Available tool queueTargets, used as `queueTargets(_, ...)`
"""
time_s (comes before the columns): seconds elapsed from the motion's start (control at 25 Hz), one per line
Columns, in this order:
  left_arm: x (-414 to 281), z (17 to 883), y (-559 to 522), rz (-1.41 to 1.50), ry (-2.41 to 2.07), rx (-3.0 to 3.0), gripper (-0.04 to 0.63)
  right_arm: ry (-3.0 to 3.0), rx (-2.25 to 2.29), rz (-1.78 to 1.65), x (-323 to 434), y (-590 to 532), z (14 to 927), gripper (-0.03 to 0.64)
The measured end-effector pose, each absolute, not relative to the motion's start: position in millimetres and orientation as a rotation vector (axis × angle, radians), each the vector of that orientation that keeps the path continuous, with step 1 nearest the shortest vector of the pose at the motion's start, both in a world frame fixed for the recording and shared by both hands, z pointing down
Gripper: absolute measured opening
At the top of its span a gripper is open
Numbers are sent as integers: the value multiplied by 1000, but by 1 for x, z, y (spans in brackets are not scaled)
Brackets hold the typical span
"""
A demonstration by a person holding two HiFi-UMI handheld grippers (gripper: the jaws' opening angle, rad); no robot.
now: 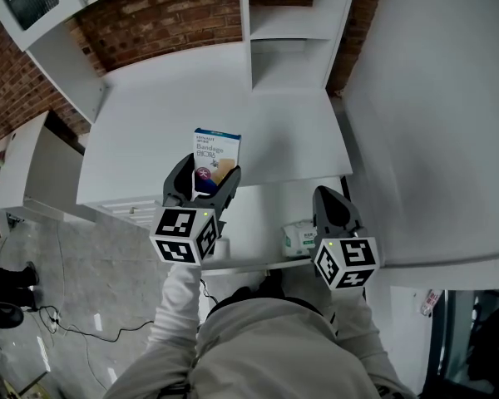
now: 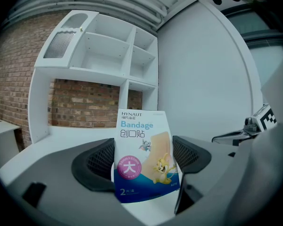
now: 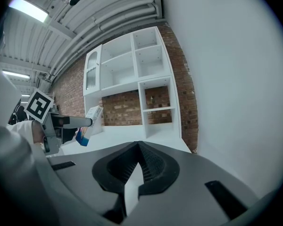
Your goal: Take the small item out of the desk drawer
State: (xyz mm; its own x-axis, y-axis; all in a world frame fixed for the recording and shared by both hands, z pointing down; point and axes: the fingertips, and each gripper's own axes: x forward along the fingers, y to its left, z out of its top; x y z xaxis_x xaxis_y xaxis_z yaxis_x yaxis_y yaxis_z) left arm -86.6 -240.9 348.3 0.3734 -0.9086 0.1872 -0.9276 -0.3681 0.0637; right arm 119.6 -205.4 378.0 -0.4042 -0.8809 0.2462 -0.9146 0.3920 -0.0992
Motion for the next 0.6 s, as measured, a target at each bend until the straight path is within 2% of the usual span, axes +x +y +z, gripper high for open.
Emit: queueTargets(0.6,-88,340,-230,163,-1691,2467,400,-2494,1630,305,126,-197,371,28)
